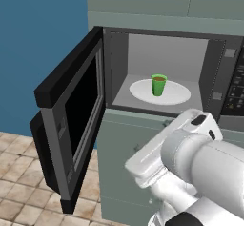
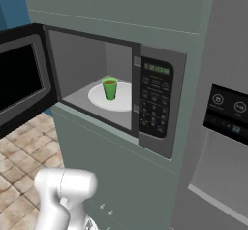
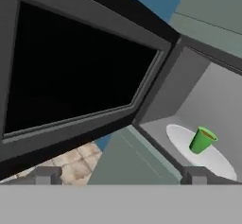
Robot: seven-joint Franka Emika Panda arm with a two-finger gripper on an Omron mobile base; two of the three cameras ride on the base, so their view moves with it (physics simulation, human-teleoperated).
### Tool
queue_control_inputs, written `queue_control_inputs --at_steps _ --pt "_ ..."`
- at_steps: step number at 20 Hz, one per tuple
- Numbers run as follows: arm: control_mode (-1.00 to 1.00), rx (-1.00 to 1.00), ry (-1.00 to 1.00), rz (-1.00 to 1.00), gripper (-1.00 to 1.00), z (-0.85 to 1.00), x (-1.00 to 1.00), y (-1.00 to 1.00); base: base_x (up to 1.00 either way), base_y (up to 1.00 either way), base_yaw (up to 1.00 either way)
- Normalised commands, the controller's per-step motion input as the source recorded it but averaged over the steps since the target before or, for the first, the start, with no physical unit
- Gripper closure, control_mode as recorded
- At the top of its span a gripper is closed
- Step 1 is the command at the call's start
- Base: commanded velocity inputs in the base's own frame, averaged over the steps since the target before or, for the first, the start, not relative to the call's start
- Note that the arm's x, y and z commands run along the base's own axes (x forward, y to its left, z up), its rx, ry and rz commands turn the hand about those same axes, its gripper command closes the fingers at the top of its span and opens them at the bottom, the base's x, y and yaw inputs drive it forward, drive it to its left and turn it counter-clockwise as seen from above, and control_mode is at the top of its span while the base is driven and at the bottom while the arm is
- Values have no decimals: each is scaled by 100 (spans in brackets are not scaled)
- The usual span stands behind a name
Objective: Place the microwavable item in the microwave. Then, close the microwave door and press the start button.
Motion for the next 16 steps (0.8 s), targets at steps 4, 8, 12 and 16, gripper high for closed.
queue_control_inputs --at_steps 4,8,12,16 --pt "-100 -33 -8 34 -100 -29 -57 65 0 0 0" --pt "-100 -34 -4 29 -100 -40 -28 94 0 0 0" --pt "-100 -38 -9 23 -100 -44 -28 100 0 0 0" --pt "-100 -37 -11 19 -100 -45 -28 100 0 0 0"
